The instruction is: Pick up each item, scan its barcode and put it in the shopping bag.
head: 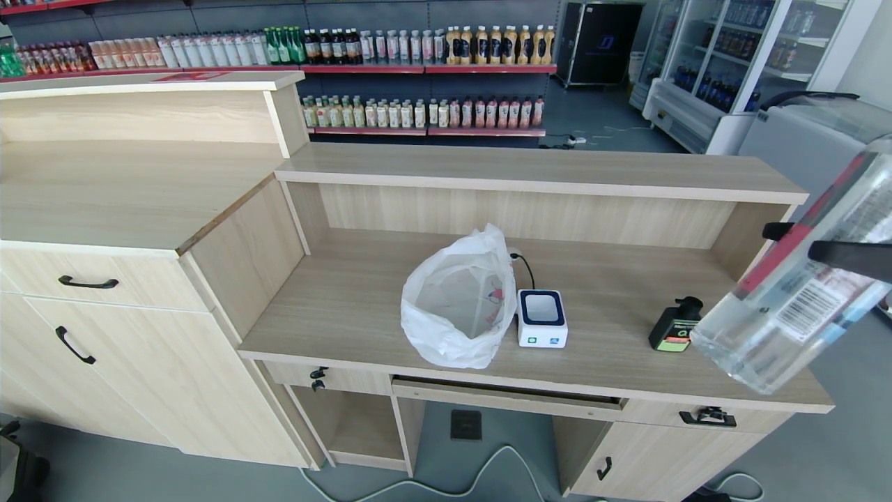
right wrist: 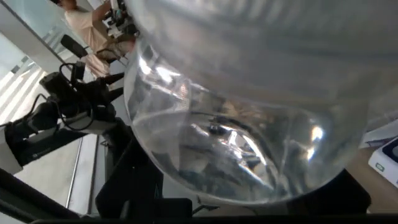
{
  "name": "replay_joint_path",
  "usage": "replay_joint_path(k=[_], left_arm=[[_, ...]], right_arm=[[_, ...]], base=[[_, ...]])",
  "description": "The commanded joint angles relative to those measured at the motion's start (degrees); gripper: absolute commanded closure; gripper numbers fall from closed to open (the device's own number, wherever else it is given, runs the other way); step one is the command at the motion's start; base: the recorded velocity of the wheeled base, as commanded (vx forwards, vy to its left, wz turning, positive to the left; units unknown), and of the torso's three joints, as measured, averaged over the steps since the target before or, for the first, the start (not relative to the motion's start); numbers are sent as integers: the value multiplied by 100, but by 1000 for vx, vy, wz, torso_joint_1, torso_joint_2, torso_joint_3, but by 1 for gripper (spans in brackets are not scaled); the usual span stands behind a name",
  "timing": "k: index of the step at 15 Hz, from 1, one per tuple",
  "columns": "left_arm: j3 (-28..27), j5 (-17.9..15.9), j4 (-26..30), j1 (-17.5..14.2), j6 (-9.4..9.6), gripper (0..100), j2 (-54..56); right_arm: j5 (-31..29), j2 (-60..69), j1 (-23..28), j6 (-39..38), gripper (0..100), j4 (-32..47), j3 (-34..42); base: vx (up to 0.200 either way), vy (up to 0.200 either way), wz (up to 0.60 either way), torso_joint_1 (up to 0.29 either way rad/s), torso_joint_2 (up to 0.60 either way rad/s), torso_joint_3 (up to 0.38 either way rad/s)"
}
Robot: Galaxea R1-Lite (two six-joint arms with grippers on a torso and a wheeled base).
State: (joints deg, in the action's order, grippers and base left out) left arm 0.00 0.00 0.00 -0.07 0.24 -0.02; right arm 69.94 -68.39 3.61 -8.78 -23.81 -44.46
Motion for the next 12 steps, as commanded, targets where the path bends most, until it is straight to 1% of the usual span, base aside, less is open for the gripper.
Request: replay_joint_path(k=[1,2,3,4,5,6,7,8,10,12], left_arm=[[0,0,0,-1,2,0,2],[0,0,0,-1,2,0,2],[0,0,0,-1,2,0,2],[0,0,0,-1,2,0,2],[0,0,0,-1,2,0,2],[0,0,0,-1,2,0,2],[0,0,0,-1,2,0,2],[0,0,0,-1,2,0,2],[0,0,0,-1,2,0,2],[0,0,0,-1,2,0,2]], right_arm=[[-710,-421,509,684,100,-10,166],[-1237,-544,659,1177,100,-1,262],[-2212,-755,870,1888,100,61,385],[-3021,-931,993,2398,100,245,377],[-3285,-1106,1125,2671,100,245,333],[-3329,-1256,1230,2908,100,175,271],[-3329,-1537,1371,3444,100,-142,254],[-3329,-1713,1441,3822,100,-291,262],[-3337,-1906,1625,4710,100,-388,236],[-3294,-2144,2074,6213,100,-370,51]], base=[[0,0,0,0,0,0],[0,0,0,0,0,0],[0,0,0,0,0,0],[0,0,0,0,0,0],[0,0,0,0,0,0],[0,0,0,0,0,0],[0,0,0,0,0,0],[0,0,0,0,0,0],[0,0,0,0,0,0],[0,0,0,0,0,0]])
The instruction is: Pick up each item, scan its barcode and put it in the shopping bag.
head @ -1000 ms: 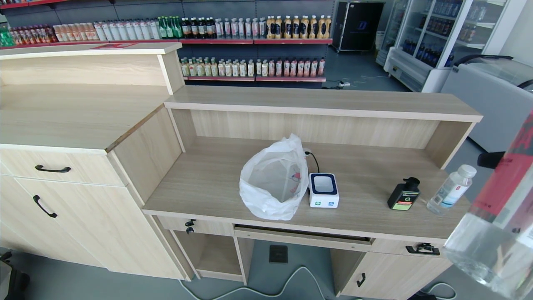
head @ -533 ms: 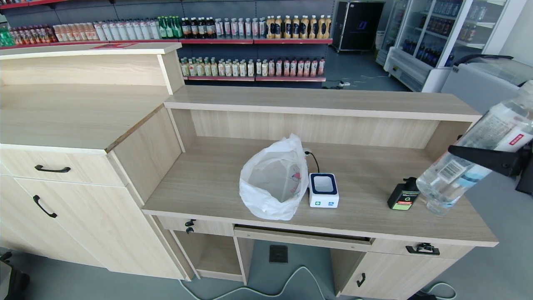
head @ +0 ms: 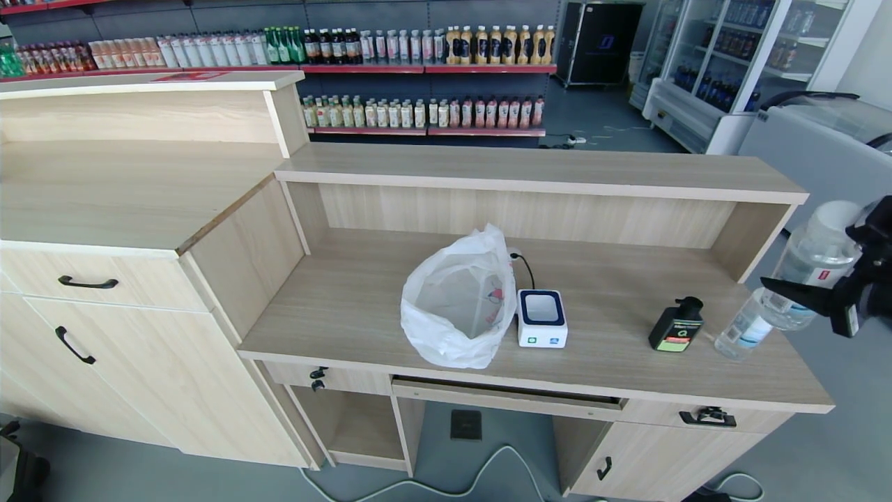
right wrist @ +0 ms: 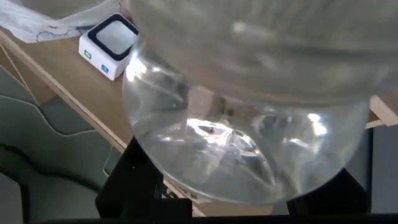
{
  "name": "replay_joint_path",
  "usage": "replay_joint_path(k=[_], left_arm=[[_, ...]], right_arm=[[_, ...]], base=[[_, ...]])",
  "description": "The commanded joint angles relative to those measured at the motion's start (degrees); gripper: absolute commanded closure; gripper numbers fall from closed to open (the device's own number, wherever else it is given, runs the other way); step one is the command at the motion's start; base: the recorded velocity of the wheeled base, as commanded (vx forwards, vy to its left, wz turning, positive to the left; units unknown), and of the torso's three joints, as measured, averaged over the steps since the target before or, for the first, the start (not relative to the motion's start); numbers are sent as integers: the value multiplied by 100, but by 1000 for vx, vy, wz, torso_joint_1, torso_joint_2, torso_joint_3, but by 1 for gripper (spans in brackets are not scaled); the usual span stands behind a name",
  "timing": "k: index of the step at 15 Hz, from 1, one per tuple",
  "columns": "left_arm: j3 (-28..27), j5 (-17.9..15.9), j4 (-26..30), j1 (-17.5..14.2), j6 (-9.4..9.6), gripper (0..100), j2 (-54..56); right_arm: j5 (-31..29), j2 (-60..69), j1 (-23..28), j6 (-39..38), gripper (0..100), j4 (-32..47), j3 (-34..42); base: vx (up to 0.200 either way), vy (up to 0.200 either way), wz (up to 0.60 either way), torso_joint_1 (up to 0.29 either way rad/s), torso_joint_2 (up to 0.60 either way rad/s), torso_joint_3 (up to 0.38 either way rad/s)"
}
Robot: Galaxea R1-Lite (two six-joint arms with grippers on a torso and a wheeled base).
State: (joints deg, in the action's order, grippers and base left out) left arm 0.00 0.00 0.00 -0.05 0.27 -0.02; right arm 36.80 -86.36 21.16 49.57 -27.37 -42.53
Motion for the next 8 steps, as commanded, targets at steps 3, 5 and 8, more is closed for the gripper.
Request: replay_joint_path(k=[3,5,8], left_arm=[[0,0,0,-4,0,0,2],[0,0,0,-4,0,0,2],[0,0,0,-4,0,0,2]], right_arm=[[697,-593,696,1837,100,206,-519],[1031,-681,723,2145,100,285,-686],[1039,-839,670,2206,100,-58,-686]], base=[[0,0,0,0,0,0],[0,0,300,-4,6,1],[0,0,600,-2,5,4]])
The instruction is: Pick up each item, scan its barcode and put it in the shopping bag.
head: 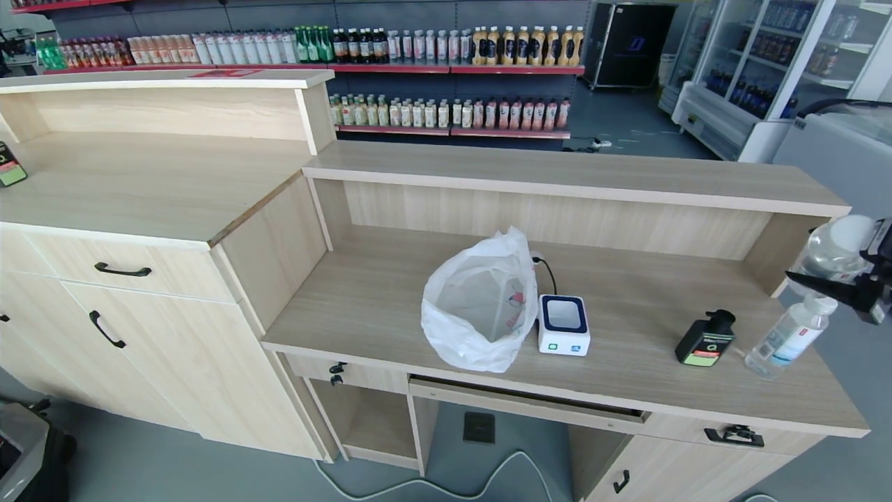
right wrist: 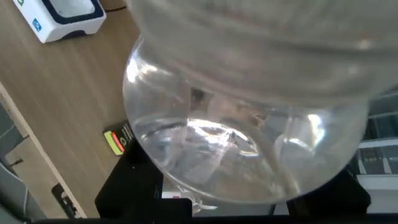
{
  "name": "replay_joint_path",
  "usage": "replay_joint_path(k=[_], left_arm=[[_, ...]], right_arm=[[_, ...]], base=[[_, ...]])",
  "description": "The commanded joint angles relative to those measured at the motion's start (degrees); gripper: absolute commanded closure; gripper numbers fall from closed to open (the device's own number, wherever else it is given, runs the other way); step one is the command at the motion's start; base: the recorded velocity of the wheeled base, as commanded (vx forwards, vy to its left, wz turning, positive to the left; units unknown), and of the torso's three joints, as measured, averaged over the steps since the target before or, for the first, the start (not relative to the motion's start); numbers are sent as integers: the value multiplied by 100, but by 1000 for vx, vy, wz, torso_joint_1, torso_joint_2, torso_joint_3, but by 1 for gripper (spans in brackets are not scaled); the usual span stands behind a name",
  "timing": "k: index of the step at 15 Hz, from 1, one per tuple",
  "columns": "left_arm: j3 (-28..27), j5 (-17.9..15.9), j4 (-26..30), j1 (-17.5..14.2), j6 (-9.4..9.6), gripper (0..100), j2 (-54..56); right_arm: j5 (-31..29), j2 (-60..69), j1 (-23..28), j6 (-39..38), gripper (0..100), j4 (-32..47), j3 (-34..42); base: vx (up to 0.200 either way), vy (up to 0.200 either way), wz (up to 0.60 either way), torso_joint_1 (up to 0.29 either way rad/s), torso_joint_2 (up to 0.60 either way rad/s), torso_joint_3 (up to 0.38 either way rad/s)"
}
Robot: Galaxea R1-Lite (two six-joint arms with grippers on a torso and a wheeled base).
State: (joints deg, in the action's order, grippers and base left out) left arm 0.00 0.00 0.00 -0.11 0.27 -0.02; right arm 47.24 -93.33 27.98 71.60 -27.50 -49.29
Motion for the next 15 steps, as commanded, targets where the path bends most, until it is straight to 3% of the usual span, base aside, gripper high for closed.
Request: replay_joint_path(k=[1,9,12,15], left_arm=[[0,0,0,2,0,0,2],[0,0,0,2,0,0,2],[0,0,0,2,0,0,2],[0,0,0,2,0,0,2]], right_arm=[[13,-229,-20,4,100,-185,-20],[1367,-1759,-451,127,100,-168,-582],[1393,-2198,-539,742,100,-150,-767],[1402,-2453,-662,874,100,-185,-1004]], base=[[0,0,600,2,12,-2],[0,0,75,0,1,0],[0,0,0,0,0,0],[0,0,0,0,0,0]])
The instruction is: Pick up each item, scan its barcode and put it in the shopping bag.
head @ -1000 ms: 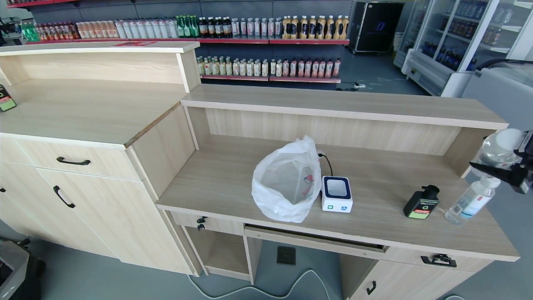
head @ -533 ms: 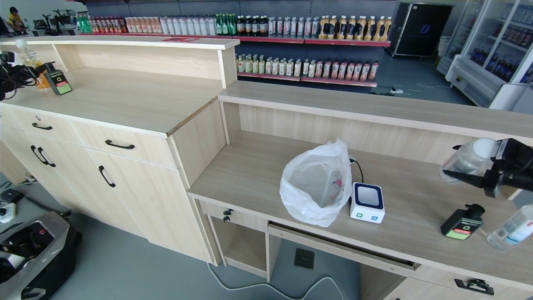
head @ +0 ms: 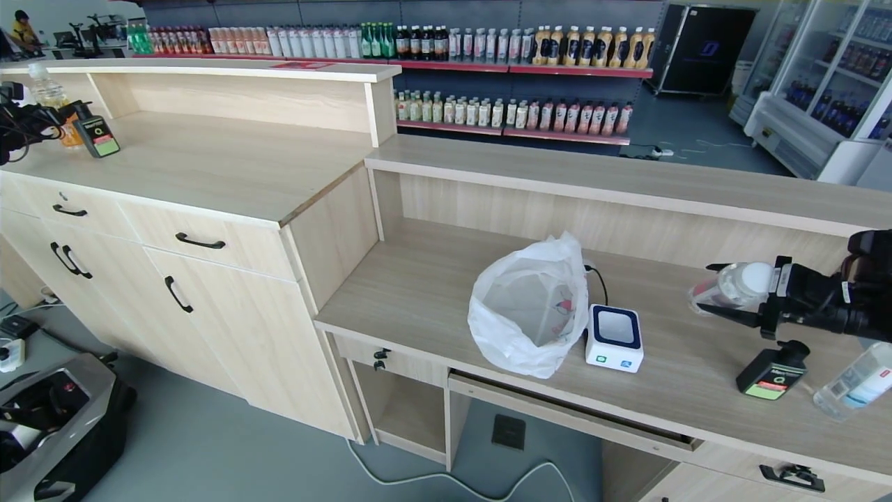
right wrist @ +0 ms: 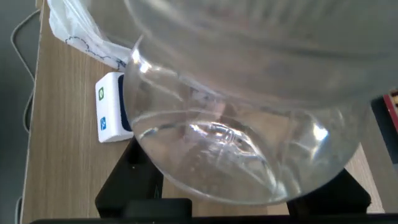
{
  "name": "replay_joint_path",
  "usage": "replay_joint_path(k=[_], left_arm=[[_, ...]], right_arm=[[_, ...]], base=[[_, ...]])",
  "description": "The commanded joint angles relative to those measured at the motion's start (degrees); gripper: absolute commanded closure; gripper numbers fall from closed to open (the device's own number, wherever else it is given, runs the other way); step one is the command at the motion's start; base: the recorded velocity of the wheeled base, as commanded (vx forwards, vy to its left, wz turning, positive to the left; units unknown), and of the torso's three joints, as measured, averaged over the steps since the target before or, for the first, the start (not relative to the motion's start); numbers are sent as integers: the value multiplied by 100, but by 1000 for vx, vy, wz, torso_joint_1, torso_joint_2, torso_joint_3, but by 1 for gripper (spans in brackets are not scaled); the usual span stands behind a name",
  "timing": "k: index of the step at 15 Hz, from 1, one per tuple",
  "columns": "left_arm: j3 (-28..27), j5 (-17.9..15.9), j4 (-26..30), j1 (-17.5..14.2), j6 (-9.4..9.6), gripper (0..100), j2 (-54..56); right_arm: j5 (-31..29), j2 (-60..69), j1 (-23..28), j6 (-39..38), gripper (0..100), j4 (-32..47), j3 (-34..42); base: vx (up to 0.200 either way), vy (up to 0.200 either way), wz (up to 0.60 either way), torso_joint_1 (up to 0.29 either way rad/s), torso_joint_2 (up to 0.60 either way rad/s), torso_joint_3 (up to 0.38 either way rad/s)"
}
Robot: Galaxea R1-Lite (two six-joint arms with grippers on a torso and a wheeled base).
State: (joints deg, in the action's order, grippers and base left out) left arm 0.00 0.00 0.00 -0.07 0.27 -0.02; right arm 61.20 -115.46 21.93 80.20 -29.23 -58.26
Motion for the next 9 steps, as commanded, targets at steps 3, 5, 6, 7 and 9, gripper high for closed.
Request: replay_joint_path(k=[3,5,6,7,9], left_arm=[[0,0,0,-1,0,0,2],[0,0,0,-1,0,0,2],[0,0,0,-1,0,0,2],[0,0,0,-1,0,0,2],[0,0,0,-1,0,0,2]], right_arm=[[112,-390,-172,13,100,-30,-344],[217,-487,-224,13,100,-39,-397],[217,-530,-233,13,100,-39,-414],[217,-530,-233,13,100,-39,-414],[296,-741,-286,31,100,-39,-555]], base=[[0,0,0,0,0,0],[0,0,0,0,0,0],[0,0,0,0,0,0],[0,0,0,0,0,0],[0,0,0,0,0,0]])
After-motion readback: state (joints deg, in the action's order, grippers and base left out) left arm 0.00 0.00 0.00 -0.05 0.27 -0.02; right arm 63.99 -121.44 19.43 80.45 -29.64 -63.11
